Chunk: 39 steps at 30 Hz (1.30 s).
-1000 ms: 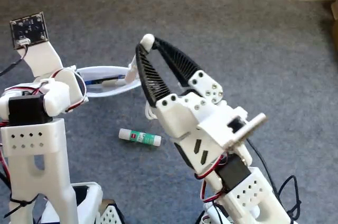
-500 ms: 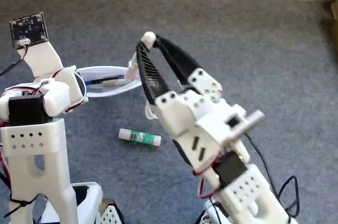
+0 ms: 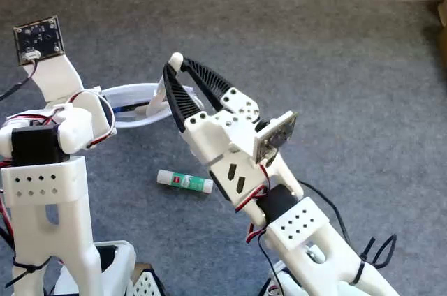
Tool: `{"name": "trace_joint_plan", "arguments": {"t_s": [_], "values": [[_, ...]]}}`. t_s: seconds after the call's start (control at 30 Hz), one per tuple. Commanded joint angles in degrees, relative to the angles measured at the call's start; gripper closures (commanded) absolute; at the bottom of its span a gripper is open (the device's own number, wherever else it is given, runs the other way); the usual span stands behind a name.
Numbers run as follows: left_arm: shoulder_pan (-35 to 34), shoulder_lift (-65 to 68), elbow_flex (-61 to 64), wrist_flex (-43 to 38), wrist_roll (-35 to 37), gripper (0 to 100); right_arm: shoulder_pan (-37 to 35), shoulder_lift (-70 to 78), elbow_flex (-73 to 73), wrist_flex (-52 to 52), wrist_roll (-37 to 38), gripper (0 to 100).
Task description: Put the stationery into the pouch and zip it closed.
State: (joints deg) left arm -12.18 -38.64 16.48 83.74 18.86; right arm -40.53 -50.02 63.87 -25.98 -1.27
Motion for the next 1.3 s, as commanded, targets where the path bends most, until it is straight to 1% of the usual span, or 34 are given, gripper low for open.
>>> {"name": "trace_joint_plan", "arguments": {"t_s": [0.0, 0.1, 0.17, 0.37, 0.4, 0.63, 0.77, 0.83, 0.9, 0.97, 1.07, 1.27], "values": [[0.8, -1.5, -0.5, -1.6, 0.2, 99, 0.4, -0.3, -0.7, 1.1, -0.4, 98.9], [0.8, -1.5, -0.5, -1.6, 0.2, 99, 0.4, -0.3, -1.2, 12.4, -0.6, 98.8], [0.8, -1.5, -0.5, -1.7, 0.2, 99, 0.3, -0.3, -4.4, 18.9, -0.7, 97.8], [0.8, -1.5, -0.5, -1.7, 0.2, 99, 0.3, -0.3, -10.9, 34.6, -0.7, 83.4], [0.8, -1.5, -0.5, -1.7, 0.2, 99, 0.3, -0.3, -12.2, 39.4, -0.7, 82.6], [0.8, -1.4, -0.4, -1.7, 0.2, 99, 0.4, -0.5, -17.2, 49.6, -0.7, 82.6], [0.7, -1.4, 0.7, -1.7, 0.2, 99, 0.4, -4.9, -18.9, 55.2, -0.7, 82.6], [-1.3, -1.4, 0.4, -1.7, -0.5, 99, 0.4, -7.7, -19.1, 58.6, -0.7, 82.6], [-5.1, -1.5, 0.2, -2.9, -1.1, 99, 0.4, -9.7, -19.6, 60.9, -0.7, 82.6], [-8.9, -1.5, 0.3, -4.6, -0.9, 99, 0.4, -10.1, -20.4, 62.7, -0.7, 82.6], [-12.9, -1.5, 0.3, -4.9, 0.5, 99, 0.4, -10.1, -21.3, 64.2, -0.7, 82.6], [-17.3, -1.5, 0.2, -5.0, 1.1, 99, 0.4, -10.1, -21.3, 65.5, -0.5, 82.6]]}}
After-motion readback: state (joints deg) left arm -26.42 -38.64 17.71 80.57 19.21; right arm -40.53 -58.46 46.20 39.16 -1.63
